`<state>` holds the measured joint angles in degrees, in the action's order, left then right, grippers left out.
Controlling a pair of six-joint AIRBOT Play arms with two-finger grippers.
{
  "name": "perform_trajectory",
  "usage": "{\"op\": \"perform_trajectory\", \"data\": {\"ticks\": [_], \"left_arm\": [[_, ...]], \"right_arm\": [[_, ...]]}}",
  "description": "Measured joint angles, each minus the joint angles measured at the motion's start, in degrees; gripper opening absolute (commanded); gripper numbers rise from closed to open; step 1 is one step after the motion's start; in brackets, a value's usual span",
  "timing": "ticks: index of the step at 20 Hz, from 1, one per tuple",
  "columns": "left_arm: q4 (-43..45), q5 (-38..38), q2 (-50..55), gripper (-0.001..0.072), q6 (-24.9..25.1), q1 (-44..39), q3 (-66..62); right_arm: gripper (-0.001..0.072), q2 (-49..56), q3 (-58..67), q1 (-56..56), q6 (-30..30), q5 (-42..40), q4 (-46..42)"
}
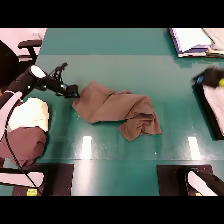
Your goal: Fold the shirts.
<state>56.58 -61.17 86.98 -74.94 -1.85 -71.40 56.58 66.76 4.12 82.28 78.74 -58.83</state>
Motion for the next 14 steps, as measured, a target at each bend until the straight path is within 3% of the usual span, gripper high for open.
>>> {"op": "perform_trajectory", "data": {"ticks": [3, 8, 10, 11, 12, 13, 14], "left_arm": [[0.3, -0.2, -1.9, 0.0028, 0.3, 0.0, -3.1], [0.3, -0.3, -2.8, 0.0028, 0.3, 0.0, -5.0], [0.2, -0.3, -3.0, 0.0028, 0.3, 0.0, -5.2], [0.2, -0.4, -3.0, 0.0028, 0.3, 0.0, -5.3], [0.2, -0.3, -3.0, 0.0028, 0.4, 0.0, -5.4], [0.2, -0.4, -3.1, 0.0028, 0.4, 0.0, -5.5], [0.2, -0.5, -3.1, 0.0028, 0.4, 0.0, -5.6]], "right_arm": [[0.0471, 0.0, -14.1, 1.4, 0.1, -0.3, -1.3], [0.0468, 0.9, -31.6, -1.6, 0.1, -8.6, 1.0], [0.0427, 3.1, -34.5, -4.3, -0.1, -12.0, 2.9], [0.0351, 4.6, -35.0, -5.7, -0.2, -13.1, 3.4], [0.0164, 6.2, -35.0, -7.3, -0.5, -14.1, 4.3], [0.0038, 7.9, -34.6, -8.7, -0.8, -14.9, 4.7], [0.0014, 9.3, -33.6, -9.9, -1.0, -15.4, 4.4]]}}
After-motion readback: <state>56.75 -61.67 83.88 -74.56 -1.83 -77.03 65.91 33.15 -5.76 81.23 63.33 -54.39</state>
